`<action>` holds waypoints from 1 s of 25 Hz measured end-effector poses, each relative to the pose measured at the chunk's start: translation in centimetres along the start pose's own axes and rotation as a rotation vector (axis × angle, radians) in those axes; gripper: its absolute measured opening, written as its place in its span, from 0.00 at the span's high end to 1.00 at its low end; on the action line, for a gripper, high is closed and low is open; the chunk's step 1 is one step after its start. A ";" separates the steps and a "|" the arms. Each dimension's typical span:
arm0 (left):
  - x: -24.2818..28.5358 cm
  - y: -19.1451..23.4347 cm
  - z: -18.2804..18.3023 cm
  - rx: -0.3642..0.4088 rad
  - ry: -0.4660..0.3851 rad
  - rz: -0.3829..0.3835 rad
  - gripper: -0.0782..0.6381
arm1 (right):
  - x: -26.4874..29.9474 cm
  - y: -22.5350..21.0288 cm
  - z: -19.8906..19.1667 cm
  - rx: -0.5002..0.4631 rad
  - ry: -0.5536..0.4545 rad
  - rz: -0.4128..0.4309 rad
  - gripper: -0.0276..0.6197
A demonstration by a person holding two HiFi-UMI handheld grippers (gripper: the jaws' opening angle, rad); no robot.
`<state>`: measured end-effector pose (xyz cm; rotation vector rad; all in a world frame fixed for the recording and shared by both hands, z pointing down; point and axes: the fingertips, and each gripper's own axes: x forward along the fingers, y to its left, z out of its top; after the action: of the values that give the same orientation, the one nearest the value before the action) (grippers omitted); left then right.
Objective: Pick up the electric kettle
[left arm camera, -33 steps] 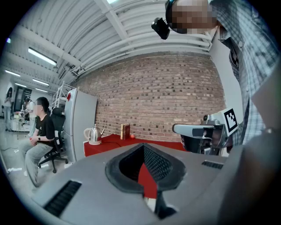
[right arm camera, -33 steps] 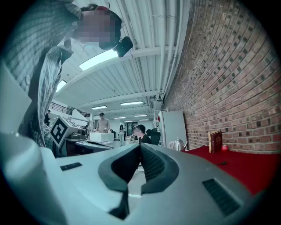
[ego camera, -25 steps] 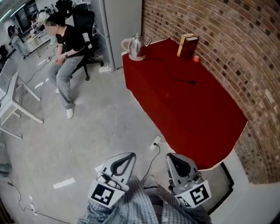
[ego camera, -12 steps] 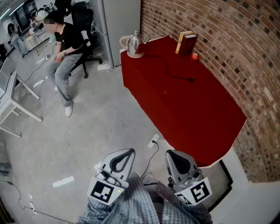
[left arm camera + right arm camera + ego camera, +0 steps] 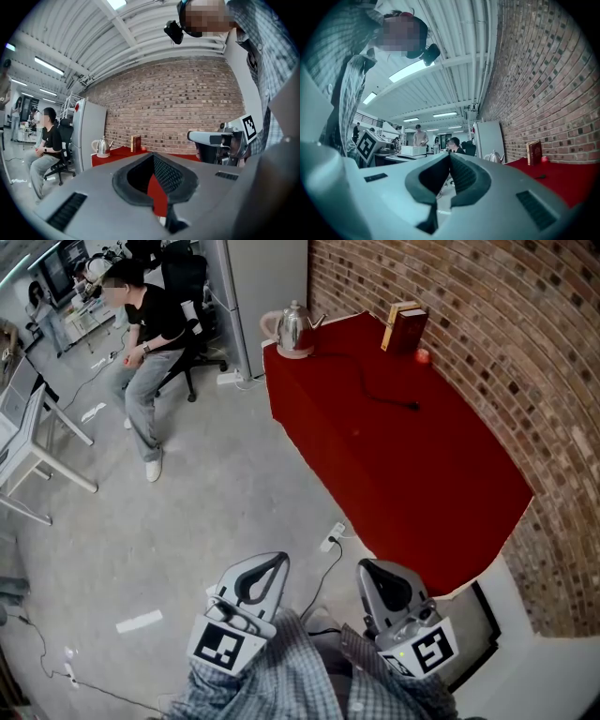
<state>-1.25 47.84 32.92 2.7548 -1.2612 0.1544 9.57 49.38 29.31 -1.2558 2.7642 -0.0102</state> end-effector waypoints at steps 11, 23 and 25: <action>0.7 -2.4 -0.8 -0.015 -0.016 0.067 0.88 | -2.9 -1.7 -1.5 -0.048 0.054 0.008 0.95; 0.5 -2.7 -0.9 -0.013 -0.013 0.123 0.88 | -3.6 -2.7 -1.8 0.000 0.049 0.026 0.95; 0.6 -2.4 -1.1 -0.014 -0.011 0.129 0.88 | -3.4 -2.8 -1.9 0.004 0.053 0.027 0.95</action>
<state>0.87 49.07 33.92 2.6657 -1.4376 0.1407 13.74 49.98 31.67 -1.2351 2.8240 -0.0471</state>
